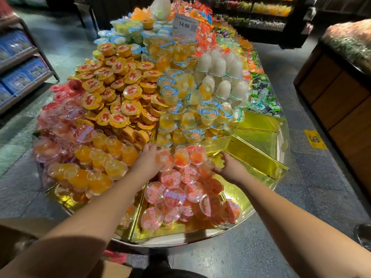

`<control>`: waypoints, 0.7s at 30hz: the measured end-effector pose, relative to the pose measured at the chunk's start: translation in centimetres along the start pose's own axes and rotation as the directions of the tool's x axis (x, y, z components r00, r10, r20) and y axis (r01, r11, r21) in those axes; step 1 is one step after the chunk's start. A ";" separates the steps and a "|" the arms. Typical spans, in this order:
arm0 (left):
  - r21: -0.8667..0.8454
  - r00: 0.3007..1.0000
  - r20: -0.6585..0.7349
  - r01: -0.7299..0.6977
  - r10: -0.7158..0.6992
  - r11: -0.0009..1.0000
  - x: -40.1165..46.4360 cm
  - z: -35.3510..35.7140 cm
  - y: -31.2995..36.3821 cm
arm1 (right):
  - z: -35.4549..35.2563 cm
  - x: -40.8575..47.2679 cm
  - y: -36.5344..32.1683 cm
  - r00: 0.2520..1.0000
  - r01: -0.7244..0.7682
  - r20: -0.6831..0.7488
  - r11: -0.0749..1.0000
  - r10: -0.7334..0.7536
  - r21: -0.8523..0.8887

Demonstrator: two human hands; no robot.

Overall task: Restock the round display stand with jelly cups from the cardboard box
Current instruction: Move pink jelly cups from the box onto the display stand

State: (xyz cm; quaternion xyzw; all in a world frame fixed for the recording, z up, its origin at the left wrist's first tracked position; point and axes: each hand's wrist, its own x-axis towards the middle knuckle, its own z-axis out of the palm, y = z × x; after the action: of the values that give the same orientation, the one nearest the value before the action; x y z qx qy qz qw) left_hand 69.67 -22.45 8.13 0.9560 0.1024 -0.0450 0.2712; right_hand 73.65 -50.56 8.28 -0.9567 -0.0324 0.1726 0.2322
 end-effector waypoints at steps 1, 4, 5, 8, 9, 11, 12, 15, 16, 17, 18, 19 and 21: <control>-0.020 0.999 -0.035 0.016 -0.017 1.000 -1.0 -0.5 -0.1 | -0.5 -0.7 -0.1 0.998 0.017 -0.056 1.000 -0.015 0.026; -0.119 0.988 -0.122 0.075 -0.090 0.990 -5.0 -1.7 -0.6 | -1.6 -3.3 -1.2 0.979 0.110 -0.185 0.990 -0.092 0.093; -0.159 0.983 -0.138 0.099 -0.121 0.982 -6.9 -1.9 -1.0 | -1.6 -4.5 -2.1 0.970 0.165 -0.194 0.982 -0.144 0.095; -0.255 0.958 -0.177 0.177 -0.226 0.950 -12.9 -2.4 -2.8 | -0.5 -7.9 -4.9 0.938 0.334 -0.140 0.934 -0.316 0.127; -0.264 0.946 -0.194 0.205 -0.260 0.942 -15.2 -2.3 -3.8 | 0.4 -9.0 -5.9 0.922 0.385 -0.091 0.912 -0.375 0.140; -0.275 0.920 -0.220 0.260 -0.323 0.926 -20.0 -2.1 -5.9 | 2.9 -11.0 -7.9 0.876 0.475 0.028 0.871 -0.481 0.125; -0.290 0.904 -0.234 0.286 -0.357 0.913 -22.5 -2.1 -7.0 | 4.4 -11.9 -9.0 0.847 0.514 0.092 0.850 -0.524 0.112; -0.316 0.850 -0.294 0.345 -0.437 0.884 -30.3 -2.0 -11.1 | 9.2 -15.2 -12.3 0.746 0.611 0.270 0.787 -0.609 0.083; -0.346 0.821 -0.276 0.400 -0.500 0.849 -32.8 -2.0 -12.6 | 10.9 -16.3 -13.3 0.707 0.643 0.322 0.762 -0.629 0.075; -0.366 0.785 -0.259 0.460 -0.563 0.809 -35.3 -2.1 -13.7 | 12.6 -17.2 -14.3 0.661 0.678 0.376 0.732 -0.649 0.070; -0.382 0.744 -0.269 0.501 -0.612 0.777 -37.7 -2.0 -15.0 | 14.1 -18.3 -15.4 0.611 0.711 0.436 0.700 -0.661 0.063; -0.398 0.700 -0.285 0.536 -0.655 0.745 -40.1 -1.8 -16.4 | 15.6 -19.4 -16.5 0.559 0.741 0.495 0.669 -0.665 0.062; -0.460 0.601 -0.281 0.600 -0.749 0.654 -44.8 -1.6 -18.9 | 18.4 -21.8 -18.9 0.467 0.782 0.600 0.620 -0.650 0.064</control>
State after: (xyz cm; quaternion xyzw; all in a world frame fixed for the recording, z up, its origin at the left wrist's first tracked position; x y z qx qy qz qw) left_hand 21.92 -13.61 6.20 0.7686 0.5261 0.0926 0.3518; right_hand 47.17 -28.89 8.46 -0.7729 -0.5190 0.3305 0.1548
